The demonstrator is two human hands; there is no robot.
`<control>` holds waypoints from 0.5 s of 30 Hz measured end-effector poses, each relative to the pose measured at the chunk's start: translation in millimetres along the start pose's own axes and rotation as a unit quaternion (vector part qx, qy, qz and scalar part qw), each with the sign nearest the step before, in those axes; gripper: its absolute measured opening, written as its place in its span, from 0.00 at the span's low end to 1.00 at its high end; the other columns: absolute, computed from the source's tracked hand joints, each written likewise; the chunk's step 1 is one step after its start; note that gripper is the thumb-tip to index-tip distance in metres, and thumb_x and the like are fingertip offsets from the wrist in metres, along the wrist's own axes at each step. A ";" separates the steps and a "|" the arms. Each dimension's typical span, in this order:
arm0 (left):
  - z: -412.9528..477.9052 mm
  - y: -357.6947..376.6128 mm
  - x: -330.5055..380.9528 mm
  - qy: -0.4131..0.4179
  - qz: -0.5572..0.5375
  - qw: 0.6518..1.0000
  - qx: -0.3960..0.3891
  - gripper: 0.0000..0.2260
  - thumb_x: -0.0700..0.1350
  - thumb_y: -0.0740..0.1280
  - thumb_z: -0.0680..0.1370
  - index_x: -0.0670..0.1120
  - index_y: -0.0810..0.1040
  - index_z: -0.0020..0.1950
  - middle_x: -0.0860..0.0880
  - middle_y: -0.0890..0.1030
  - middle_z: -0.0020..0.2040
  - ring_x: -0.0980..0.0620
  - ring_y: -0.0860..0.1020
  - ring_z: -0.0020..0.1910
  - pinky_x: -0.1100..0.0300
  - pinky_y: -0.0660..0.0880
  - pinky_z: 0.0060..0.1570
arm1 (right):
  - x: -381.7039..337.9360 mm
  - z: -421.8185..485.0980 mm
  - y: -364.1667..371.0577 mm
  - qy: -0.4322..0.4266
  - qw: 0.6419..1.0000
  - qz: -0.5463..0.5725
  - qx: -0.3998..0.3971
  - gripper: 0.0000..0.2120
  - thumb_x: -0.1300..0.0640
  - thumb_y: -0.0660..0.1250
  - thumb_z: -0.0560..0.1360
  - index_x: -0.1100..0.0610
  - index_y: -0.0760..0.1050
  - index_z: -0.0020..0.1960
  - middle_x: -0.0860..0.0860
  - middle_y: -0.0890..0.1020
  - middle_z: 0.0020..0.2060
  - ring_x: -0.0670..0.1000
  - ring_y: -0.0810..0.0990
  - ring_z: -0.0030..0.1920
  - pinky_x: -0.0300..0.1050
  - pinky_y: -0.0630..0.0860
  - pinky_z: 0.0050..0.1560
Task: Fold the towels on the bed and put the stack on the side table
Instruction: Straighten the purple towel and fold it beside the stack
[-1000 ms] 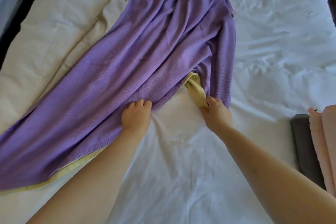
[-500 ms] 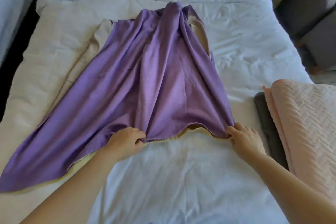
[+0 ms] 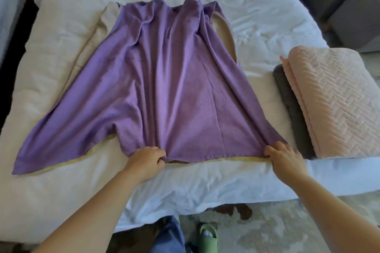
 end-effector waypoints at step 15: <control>-134.4 -35.9 -193.3 -0.487 -0.367 0.748 0.263 0.33 0.52 0.71 0.74 0.40 0.63 0.72 0.35 0.63 0.71 0.35 0.66 0.68 0.46 0.66 0.66 | -229.7 -0.1 -45.2 -0.121 0.949 0.291 0.007 0.15 0.61 0.65 0.74 0.57 0.76 0.60 0.53 0.76 0.57 0.57 0.71 0.61 0.48 0.70 0.59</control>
Point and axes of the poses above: each hand's wrist, its own z-axis towards the middle knuckle, its own y-axis out of the palm, x = y × z, the point moved 7 cm from there along z, towards the middle knuckle
